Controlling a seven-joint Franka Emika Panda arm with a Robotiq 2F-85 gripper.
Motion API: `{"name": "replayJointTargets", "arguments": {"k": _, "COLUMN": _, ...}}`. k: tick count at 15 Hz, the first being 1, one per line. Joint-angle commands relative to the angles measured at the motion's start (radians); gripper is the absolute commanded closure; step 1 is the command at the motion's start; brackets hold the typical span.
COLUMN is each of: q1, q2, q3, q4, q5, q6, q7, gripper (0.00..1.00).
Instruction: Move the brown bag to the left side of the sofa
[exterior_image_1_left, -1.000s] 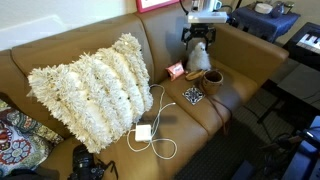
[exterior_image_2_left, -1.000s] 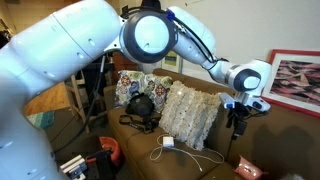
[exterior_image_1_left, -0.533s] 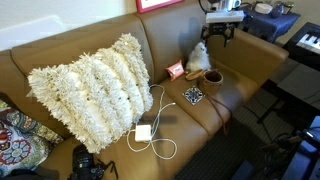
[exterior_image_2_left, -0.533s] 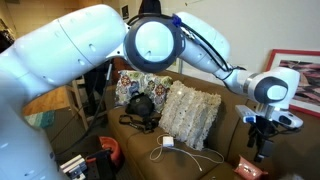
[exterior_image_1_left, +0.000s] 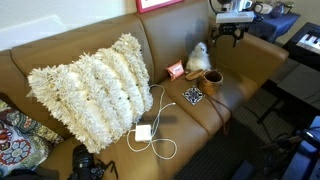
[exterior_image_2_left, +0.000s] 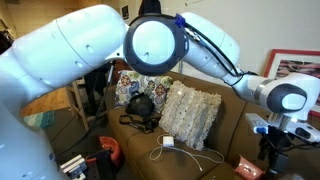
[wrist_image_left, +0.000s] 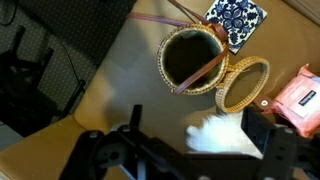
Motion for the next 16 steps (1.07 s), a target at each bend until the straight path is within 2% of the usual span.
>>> {"name": "replayJointTargets", "arguments": {"k": 1, "q1": -0.004, "q2": 0.012, "q3": 0.007, "q4": -0.031, "q5": 0.009, "q6": 0.018, "q7": -0.002, "gripper": 0.00}}
{"name": "replayJointTargets", "arguments": {"k": 16, "q1": -0.009, "q2": 0.202, "q3": 0.016, "q4": -0.031, "q5": 0.016, "q6": 0.050, "q7": -0.002, "gripper": 0.00}}
